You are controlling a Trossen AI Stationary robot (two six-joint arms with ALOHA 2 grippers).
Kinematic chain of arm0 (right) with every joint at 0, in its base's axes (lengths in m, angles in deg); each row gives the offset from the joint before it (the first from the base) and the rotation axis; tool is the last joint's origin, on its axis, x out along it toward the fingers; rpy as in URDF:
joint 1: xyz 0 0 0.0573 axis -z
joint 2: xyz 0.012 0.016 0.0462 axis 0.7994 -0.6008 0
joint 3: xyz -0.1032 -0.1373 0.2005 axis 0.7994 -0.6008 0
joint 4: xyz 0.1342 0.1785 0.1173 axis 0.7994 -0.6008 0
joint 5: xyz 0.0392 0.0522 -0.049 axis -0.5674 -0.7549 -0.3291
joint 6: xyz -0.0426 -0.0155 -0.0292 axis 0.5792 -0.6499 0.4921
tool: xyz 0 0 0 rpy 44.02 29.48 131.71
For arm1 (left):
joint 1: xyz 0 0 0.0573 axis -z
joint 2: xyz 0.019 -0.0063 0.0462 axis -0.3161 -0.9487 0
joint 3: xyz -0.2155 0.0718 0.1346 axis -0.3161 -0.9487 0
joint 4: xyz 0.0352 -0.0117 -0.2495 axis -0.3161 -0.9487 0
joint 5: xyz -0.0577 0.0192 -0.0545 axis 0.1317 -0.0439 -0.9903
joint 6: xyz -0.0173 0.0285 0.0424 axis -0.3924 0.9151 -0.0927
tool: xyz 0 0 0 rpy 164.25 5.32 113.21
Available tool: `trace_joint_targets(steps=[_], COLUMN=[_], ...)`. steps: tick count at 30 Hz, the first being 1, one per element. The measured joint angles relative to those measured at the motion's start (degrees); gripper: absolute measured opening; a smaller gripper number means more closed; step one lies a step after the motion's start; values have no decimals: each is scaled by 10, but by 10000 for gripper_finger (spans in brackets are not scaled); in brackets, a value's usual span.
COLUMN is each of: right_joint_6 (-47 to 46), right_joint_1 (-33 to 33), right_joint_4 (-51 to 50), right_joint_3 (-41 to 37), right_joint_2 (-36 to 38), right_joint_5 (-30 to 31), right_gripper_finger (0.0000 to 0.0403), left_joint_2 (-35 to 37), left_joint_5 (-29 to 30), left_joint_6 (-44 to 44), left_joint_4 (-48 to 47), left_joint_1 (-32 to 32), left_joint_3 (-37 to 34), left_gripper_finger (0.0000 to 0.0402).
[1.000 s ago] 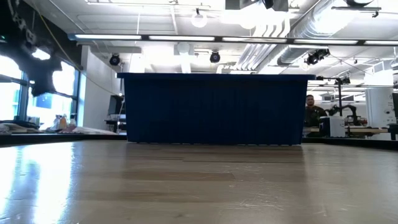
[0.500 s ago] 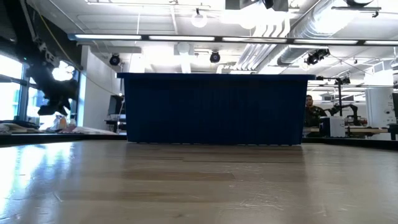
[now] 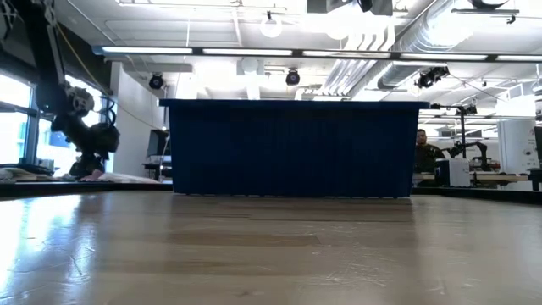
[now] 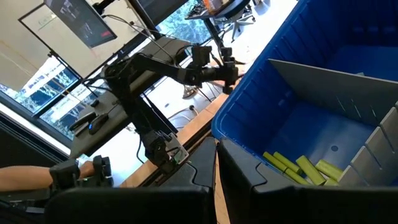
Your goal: Sort blocks
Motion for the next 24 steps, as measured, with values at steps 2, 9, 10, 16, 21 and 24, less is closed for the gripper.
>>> trace_joint_targets(steps=[2, 9, 10, 16, 21, 24], right_joint_6=[0, 0, 0, 0, 0, 0], right_joint_1=[0, 0, 0, 0, 0, 0], right_joint_4=[0, -1, -2, -4, -4, -4], right_joint_3=[0, 0, 0, 0, 0, 0], right_joint_2=[0, 0, 0, 0, 0, 0], right_joint_5=[0, -3, -3, -3, -3, -2], right_gripper_finger=[5, 5, 5, 5, 5, 5], left_joint_2=[-18, -76, -79, -82, -81, -81], left_joint_5=[15, 77, 86, 122, 108, 103], left_joint_6=[7, 26, 26, 26, 20, 20], left_joint_4=[25, 17, 20, 12, 7, 8], left_joint_1=[5, 15, 15, 18, 18, 20], left_joint_3=[2, 48, 55, 59, 59, 59], left_gripper_finger=[175, 181, 181, 182, 182, 182])
